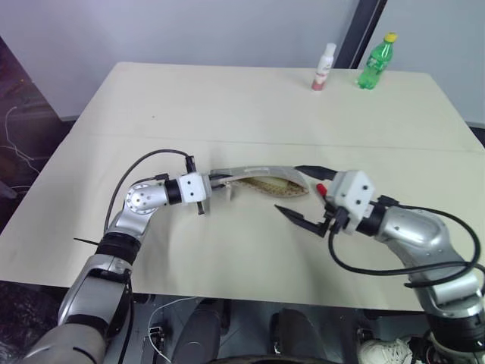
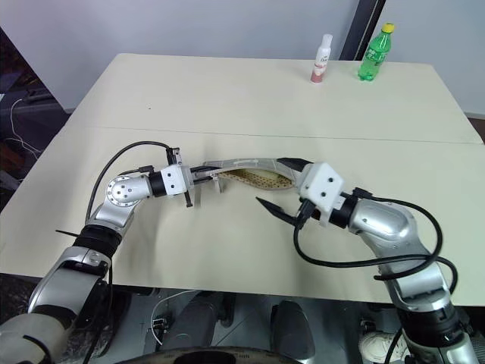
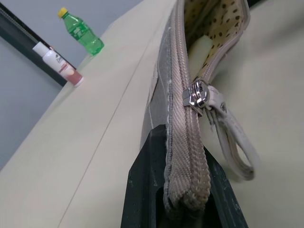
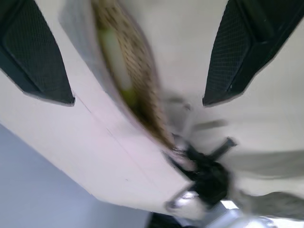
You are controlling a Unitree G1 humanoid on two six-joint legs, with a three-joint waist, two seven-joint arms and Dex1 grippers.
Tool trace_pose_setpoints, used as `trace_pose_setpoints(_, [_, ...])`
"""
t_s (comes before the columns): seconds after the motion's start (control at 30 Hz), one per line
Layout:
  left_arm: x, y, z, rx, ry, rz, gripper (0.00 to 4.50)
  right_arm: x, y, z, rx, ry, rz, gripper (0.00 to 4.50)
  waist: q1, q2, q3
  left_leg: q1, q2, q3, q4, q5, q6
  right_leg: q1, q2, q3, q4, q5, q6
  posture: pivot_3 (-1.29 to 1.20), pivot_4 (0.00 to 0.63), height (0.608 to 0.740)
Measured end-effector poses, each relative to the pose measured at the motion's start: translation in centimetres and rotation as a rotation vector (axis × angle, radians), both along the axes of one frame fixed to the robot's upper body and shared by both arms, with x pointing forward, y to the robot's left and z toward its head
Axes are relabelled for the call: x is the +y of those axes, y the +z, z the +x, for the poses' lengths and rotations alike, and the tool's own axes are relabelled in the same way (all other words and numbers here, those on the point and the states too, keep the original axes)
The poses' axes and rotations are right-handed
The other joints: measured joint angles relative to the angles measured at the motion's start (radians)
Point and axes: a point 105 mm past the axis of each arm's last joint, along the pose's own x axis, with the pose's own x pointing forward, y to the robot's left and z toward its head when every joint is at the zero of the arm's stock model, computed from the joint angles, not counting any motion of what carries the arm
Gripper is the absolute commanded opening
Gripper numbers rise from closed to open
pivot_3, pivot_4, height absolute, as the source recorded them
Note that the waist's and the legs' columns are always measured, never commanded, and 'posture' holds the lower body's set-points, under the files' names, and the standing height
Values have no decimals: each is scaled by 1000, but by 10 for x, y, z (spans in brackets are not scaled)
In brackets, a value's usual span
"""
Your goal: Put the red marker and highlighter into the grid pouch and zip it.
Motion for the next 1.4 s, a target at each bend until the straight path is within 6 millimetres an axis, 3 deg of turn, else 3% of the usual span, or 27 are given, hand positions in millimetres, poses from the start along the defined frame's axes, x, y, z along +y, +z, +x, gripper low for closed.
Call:
trace_pose_setpoints(0.2, [4,-1,1,-3,17,-10,0,-58,-46,-6,235,-389,5,4480,1,0,0,-1,0,0,-1,0,0,-1,-1,0,0,0,0,0,150,740])
trace_pose_setpoints(0.33, [0,-2,0,-3,7,-18,0,-76,-64,-9,329,-512,50,4480,-3,0,0,0,0,1,-1,0,0,0,0,0,0,0,0,0,150,740])
trace_pose_setpoints(0.43, [-1,-3,2,0,5,-21,0,-87,-80,-7,403,-576,73,3682,-1,0,0,0,0,1,-1,0,0,-1,0,0,0,0,0,0,150,740])
trace_pose_setpoints(0.63, [-3,2,3,-22,-6,-14,0,-85,-86,-5,432,-573,81,498,0,0,0,-1,0,1,0,0,0,0,-1,0,-1,0,0,0,150,740])
trace_pose_setpoints(0.67, [-3,2,3,-23,-6,-14,0,-85,-86,-5,425,-569,72,394,0,0,0,-1,0,1,0,0,0,0,-1,0,-1,0,0,0,150,740])
trace_pose_setpoints(0.8, [-3,1,2,-22,-7,-11,0,-85,-81,-5,413,-546,100,407,-1,0,0,-1,0,1,0,0,1,0,-1,0,-1,0,0,0,150,740])
trace_pose_setpoints(0.9, [-4,-2,1,-19,-10,-7,0,-79,-48,0,303,-429,152,407,-2,0,0,-1,0,1,0,0,1,0,0,0,-1,0,0,0,150,740])
trace_pose_setpoints(1.0, [-6,-2,0,-23,-17,-9,0,-61,-9,-4,162,-245,88,407,-1,0,0,-1,0,0,0,0,1,0,0,-1,-1,0,0,0,150,740])
trace_pose_setpoints(1.07, [-8,-2,0,-26,-23,-11,0,-47,0,-12,121,-123,31,407,0,0,0,-1,0,0,0,0,1,1,0,-1,-1,0,0,0,150,740])
trace_pose_setpoints(1.23, [-12,-5,0,-16,-32,-13,0,-28,-18,-26,127,69,-210,407,1,-1,0,-1,-1,1,2,-1,2,1,-1,-1,-1,0,0,0,150,740])
trace_pose_setpoints(1.4, [-15,-3,0,-18,-41,-13,0,-32,-30,-9,73,36,-332,407,-2,-1,0,-1,0,1,2,-1,1,1,-1,-1,-1,0,0,0,150,740])
